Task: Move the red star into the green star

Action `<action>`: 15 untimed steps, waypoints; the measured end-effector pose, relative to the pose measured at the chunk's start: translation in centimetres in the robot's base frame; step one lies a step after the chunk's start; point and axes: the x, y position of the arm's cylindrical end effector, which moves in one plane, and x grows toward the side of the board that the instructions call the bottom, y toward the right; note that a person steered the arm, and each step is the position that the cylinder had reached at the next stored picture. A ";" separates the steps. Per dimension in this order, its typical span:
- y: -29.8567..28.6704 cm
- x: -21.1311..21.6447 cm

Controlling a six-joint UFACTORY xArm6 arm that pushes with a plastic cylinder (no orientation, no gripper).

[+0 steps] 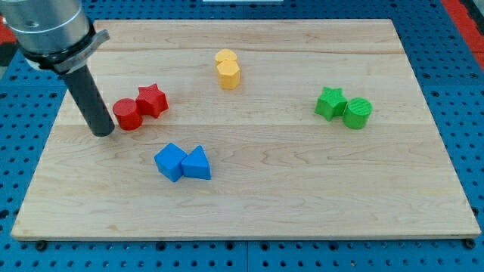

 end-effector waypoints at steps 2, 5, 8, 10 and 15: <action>-0.4 -0.3; 6.7 -4.3; 9.2 -8.9; 10.3 -13.7; 21.6 -19.9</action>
